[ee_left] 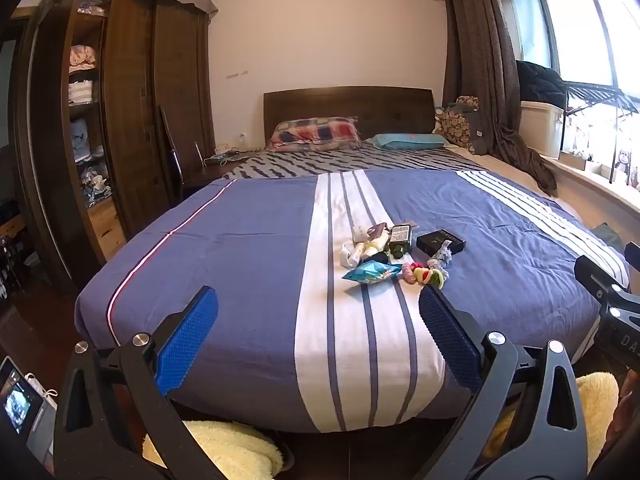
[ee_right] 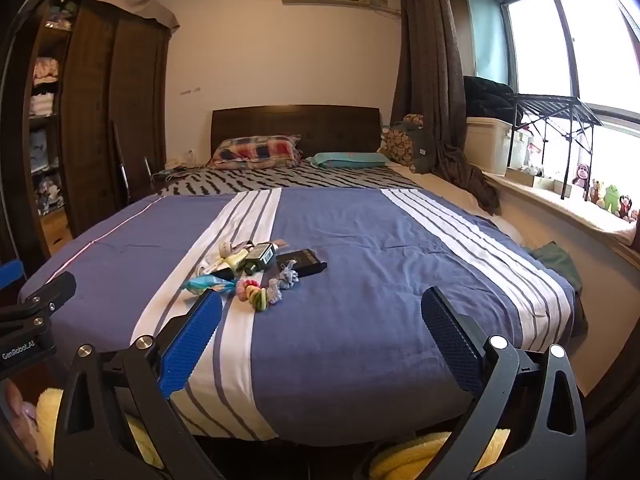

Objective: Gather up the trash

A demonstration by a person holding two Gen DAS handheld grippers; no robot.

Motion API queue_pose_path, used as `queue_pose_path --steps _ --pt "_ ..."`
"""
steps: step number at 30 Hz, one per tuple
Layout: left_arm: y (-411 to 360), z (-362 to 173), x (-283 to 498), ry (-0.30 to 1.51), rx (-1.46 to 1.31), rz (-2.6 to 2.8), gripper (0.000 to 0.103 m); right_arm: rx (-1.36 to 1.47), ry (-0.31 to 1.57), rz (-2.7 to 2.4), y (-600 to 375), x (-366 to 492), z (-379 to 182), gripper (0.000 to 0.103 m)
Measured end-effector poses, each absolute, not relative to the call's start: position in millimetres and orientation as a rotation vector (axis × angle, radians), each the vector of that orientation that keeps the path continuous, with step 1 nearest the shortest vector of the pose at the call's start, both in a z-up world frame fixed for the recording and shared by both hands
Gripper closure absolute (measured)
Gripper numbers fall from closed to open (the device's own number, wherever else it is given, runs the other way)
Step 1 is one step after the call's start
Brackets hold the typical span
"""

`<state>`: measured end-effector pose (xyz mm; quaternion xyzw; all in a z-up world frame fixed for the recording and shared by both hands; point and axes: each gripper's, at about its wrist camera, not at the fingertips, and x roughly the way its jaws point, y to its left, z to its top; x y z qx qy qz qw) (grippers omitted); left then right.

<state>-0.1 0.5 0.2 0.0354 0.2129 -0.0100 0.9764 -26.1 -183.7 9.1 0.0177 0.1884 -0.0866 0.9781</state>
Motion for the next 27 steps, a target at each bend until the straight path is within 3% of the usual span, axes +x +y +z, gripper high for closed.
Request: queue_pose_path --steps 27 --pt "0.8 14.3 -3.7 0.414 0.059 -0.029 0.008 0.06 0.372 -0.129 -184.0 -31.5 18.1 0.003"
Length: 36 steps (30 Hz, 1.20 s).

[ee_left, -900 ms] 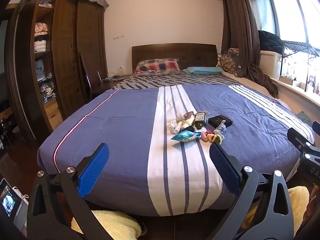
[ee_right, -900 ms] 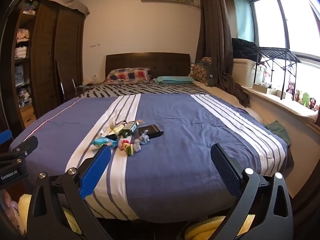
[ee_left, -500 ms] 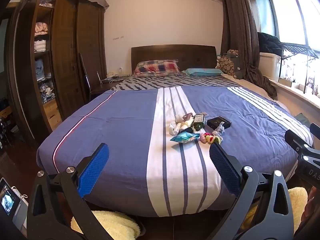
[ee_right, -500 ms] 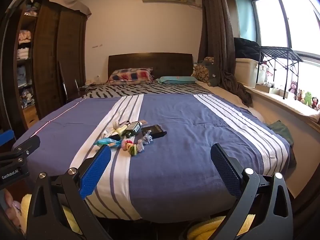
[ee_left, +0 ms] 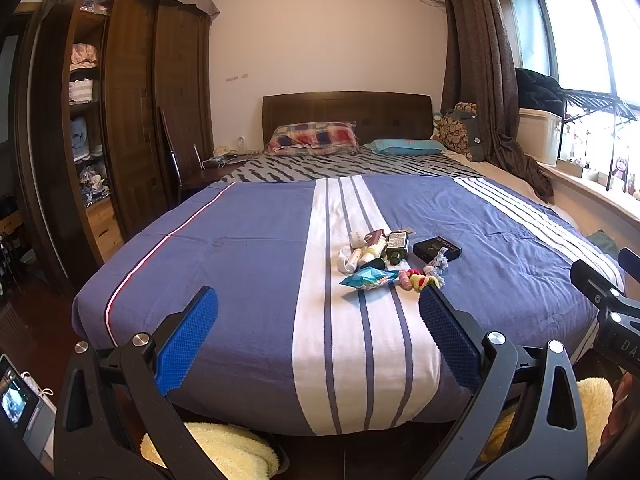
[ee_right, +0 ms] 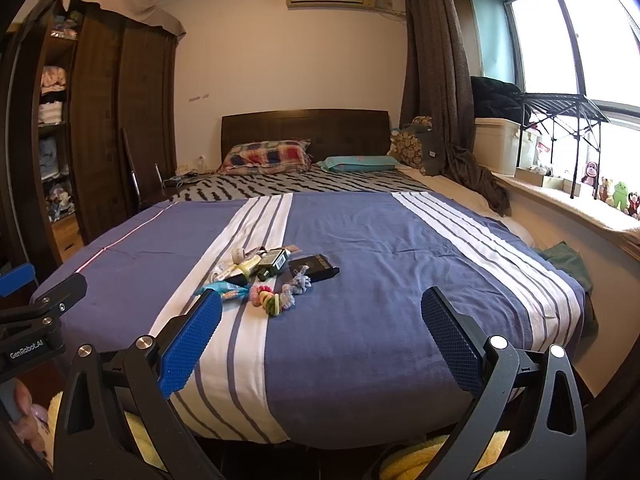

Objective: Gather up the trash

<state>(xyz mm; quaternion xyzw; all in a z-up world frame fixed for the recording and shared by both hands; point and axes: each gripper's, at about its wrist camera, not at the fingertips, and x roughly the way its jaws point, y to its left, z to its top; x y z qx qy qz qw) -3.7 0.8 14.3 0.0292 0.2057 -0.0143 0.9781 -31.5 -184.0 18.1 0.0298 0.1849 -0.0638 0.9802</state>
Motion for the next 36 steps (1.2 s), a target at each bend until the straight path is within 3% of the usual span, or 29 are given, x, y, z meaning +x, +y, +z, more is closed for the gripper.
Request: queue_pose_path --steps 36 --pt "6.8 19.2 -2.8 0.385 0.029 -0.031 0.008 0.064 0.375 -0.116 -186.4 -28.2 20.3 0.003"
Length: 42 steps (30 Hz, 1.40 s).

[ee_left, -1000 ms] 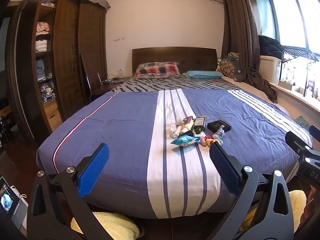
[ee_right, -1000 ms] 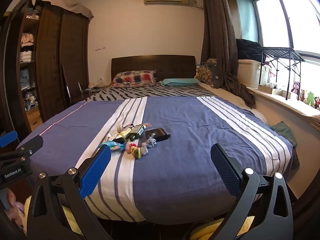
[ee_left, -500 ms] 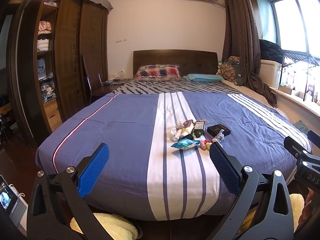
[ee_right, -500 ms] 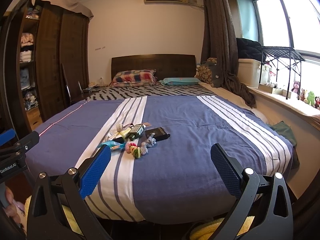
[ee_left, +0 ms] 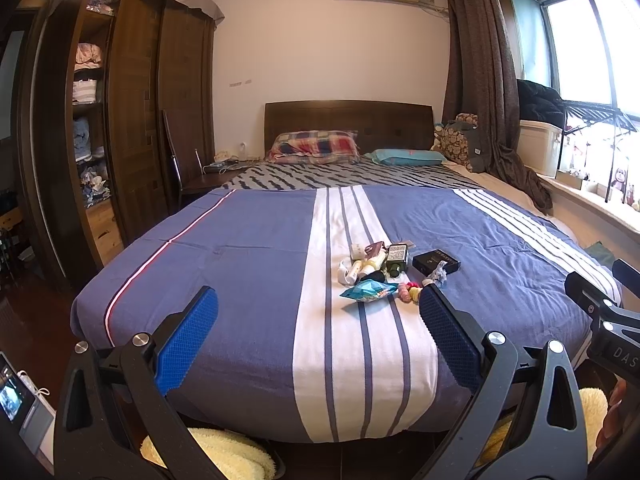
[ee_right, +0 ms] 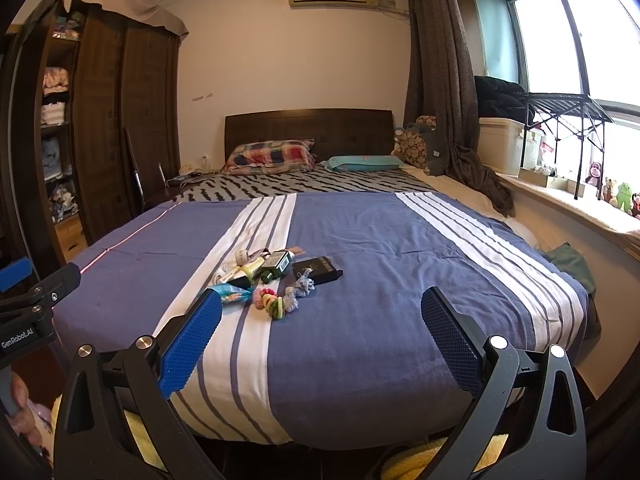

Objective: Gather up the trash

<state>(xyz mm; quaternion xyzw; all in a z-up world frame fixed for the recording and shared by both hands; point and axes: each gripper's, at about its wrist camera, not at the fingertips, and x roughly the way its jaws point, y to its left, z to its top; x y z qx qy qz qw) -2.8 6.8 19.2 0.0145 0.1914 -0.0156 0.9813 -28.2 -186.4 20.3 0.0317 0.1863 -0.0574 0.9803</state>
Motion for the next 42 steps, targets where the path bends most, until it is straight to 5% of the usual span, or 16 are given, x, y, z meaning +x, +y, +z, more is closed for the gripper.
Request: queue_pose_path --steps 23,42 --pt "5.7 14.0 -0.4 0.393 0.064 -0.013 0.008 0.067 0.377 -0.121 -186.0 -26.1 17.3 0.003" --pt "9.2 -58.0 82.0 0.6 0.106 -0.01 0.008 0.071 0.549 -0.125 -199.9 43.7 -49.5 0.003"
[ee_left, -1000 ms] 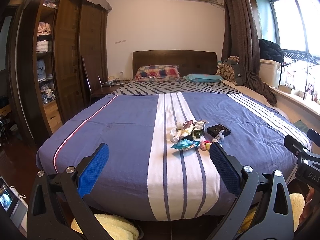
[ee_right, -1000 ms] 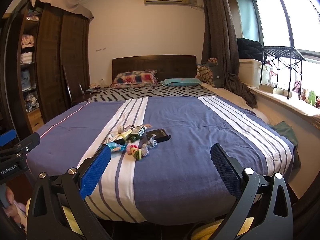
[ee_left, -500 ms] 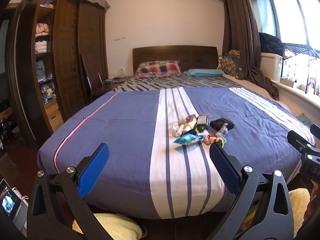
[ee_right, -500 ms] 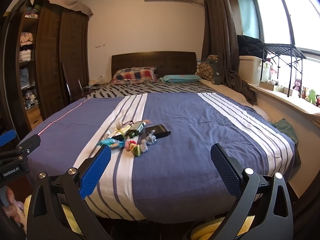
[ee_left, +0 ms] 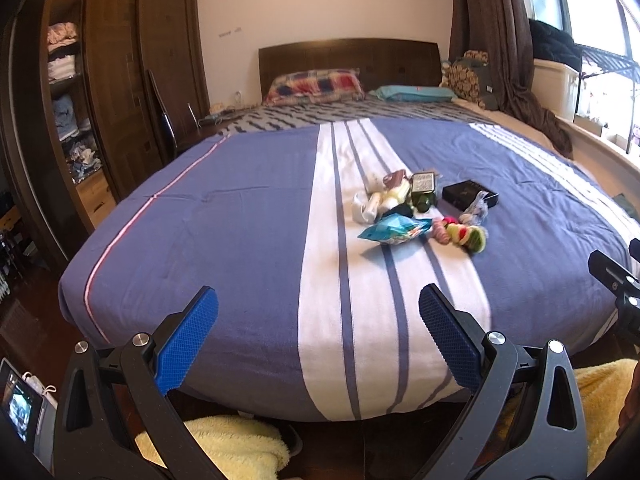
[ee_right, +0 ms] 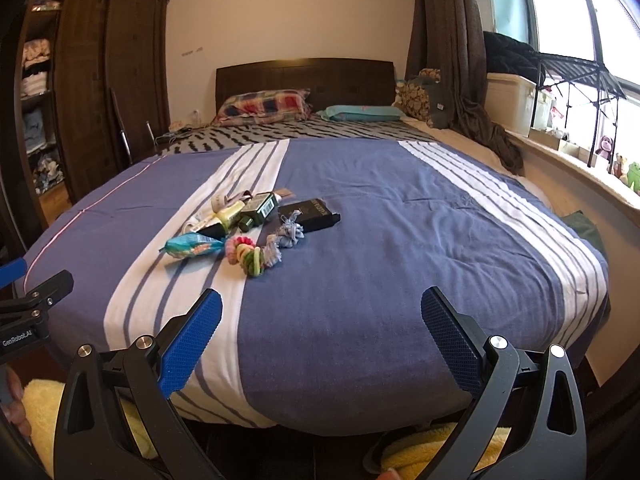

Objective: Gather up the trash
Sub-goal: 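Grasp the blue wet-wipe packet with the left tool while the right grasps the blue cloth scrap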

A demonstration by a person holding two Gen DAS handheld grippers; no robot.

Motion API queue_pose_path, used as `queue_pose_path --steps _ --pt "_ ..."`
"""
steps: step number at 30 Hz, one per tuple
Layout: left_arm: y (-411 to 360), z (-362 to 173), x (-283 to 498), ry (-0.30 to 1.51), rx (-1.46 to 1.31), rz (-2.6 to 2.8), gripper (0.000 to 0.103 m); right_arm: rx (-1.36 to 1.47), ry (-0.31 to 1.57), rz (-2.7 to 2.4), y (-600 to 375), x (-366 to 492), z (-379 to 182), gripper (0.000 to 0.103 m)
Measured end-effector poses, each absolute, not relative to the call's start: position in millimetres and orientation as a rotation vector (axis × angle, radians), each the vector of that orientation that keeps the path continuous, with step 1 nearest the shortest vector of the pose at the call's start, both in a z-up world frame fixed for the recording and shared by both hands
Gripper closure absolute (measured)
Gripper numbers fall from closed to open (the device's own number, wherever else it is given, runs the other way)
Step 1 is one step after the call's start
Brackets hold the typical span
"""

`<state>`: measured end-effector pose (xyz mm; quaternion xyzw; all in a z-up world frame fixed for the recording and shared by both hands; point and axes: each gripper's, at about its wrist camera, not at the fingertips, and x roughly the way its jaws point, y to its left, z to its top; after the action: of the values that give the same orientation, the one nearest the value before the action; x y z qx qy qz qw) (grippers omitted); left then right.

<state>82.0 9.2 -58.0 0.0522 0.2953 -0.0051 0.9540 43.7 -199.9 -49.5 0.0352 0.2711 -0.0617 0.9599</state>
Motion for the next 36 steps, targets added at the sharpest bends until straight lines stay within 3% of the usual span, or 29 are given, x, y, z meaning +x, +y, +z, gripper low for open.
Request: queue_pose_path --steps 11,15,24,29,33,34,36 --pt "-5.1 -81.8 142.6 0.641 0.164 -0.04 0.008 0.108 0.632 -0.056 -205.0 115.0 -77.3 0.004" --pt "-11.2 -84.4 167.1 0.657 0.163 -0.064 0.008 0.132 0.659 -0.039 -210.8 148.8 -82.1 0.014" --pt "-31.6 -89.8 217.7 0.686 0.147 -0.193 0.008 0.166 0.717 0.0 -210.0 213.1 -87.4 0.016" --pt "-44.9 -105.1 246.8 0.743 0.178 -0.22 0.011 0.161 0.782 0.008 -208.8 237.3 -101.2 0.028" --pt "-48.7 -117.3 260.2 0.796 0.173 -0.269 0.028 0.196 0.833 0.045 -210.6 248.8 -115.7 0.042" --pt "-50.1 -120.1 261.1 0.807 0.17 -0.286 0.037 0.217 0.839 0.069 -210.9 250.5 -119.2 0.045" --pt "-51.6 -124.6 261.0 0.824 0.16 -0.315 0.049 0.234 0.836 0.101 -210.6 251.6 -120.7 0.061"
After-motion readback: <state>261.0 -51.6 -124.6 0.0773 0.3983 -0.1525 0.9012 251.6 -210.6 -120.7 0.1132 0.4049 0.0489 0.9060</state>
